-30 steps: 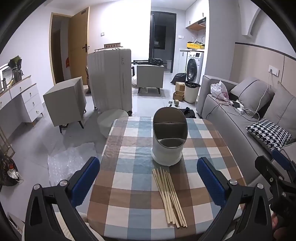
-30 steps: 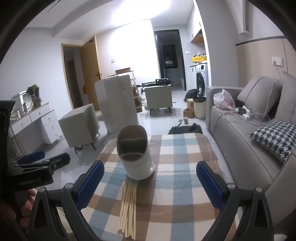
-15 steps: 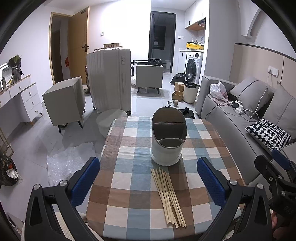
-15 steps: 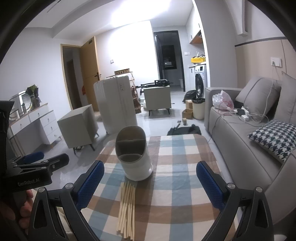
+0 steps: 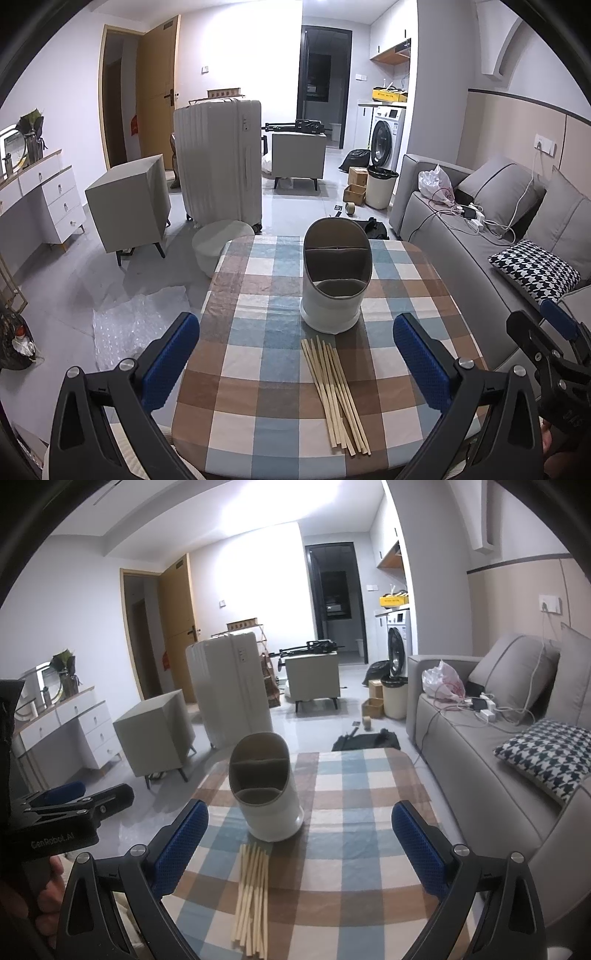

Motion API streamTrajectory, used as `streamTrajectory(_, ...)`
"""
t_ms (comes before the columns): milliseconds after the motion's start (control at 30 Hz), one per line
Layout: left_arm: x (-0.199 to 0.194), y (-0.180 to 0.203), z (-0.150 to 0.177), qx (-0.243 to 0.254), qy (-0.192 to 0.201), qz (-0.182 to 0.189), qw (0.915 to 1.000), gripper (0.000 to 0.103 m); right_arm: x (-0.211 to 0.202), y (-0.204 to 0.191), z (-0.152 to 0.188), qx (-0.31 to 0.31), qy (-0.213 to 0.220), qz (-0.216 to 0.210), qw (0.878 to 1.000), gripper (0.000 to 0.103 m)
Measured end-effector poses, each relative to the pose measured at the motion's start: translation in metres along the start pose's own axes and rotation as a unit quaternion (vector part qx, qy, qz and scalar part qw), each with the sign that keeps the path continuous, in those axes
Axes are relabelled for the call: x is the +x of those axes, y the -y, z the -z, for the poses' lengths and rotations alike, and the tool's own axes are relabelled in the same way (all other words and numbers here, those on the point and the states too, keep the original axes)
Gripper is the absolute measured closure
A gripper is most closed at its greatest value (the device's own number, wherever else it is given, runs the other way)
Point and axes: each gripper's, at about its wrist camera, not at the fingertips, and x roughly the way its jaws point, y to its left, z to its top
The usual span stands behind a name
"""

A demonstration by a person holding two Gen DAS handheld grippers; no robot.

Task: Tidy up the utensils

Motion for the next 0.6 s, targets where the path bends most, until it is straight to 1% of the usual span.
streamTrajectory(600,-0.0012,0.0006,0.0009,-0.005,0.0,0.003,1.0,0.001,-0.0003,0.0008,-0.0007,-0.001,0.002,0.002,1.0,0.003)
